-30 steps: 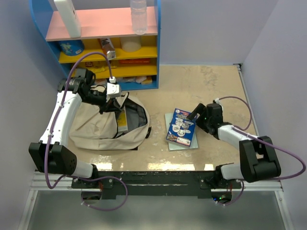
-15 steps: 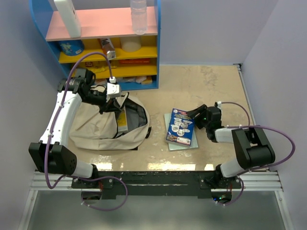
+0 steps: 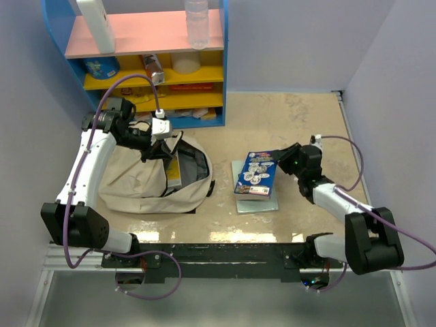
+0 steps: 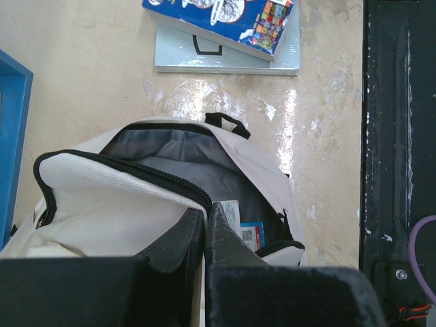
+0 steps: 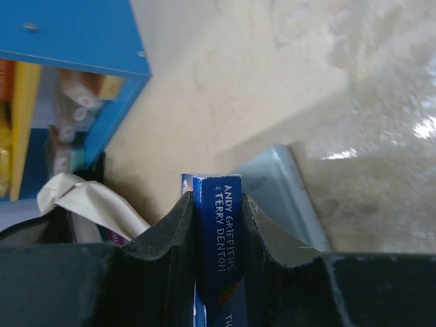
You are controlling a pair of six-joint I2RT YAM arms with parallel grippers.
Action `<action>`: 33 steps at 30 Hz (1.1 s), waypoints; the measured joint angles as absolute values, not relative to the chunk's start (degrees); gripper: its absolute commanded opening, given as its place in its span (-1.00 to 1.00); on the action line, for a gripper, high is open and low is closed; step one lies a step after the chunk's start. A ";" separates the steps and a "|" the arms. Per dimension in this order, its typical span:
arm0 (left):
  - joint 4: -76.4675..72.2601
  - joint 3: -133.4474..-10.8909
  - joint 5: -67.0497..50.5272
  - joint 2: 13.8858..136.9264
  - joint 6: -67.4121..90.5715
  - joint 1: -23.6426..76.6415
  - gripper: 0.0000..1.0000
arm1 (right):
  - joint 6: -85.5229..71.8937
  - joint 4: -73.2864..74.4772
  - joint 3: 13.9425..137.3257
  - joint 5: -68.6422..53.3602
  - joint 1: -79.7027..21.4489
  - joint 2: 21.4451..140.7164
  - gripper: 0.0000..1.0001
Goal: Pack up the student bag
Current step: Pick up the book from the center of the board, then place the book in the student bag.
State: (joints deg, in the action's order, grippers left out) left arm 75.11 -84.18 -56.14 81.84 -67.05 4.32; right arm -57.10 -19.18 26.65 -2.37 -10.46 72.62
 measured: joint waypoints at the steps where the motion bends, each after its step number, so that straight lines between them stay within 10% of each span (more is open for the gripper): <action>1: 75.11 -84.18 -56.14 81.84 -67.05 4.32 -1.00 | -56.64 -18.46 27.64 -2.50 -10.48 71.85 -1.00; 33: 75.18 -84.18 -54.72 80.09 -67.07 4.32 -1.00 | -71.05 -53.19 65.65 -43.77 -34.22 119.85 -1.00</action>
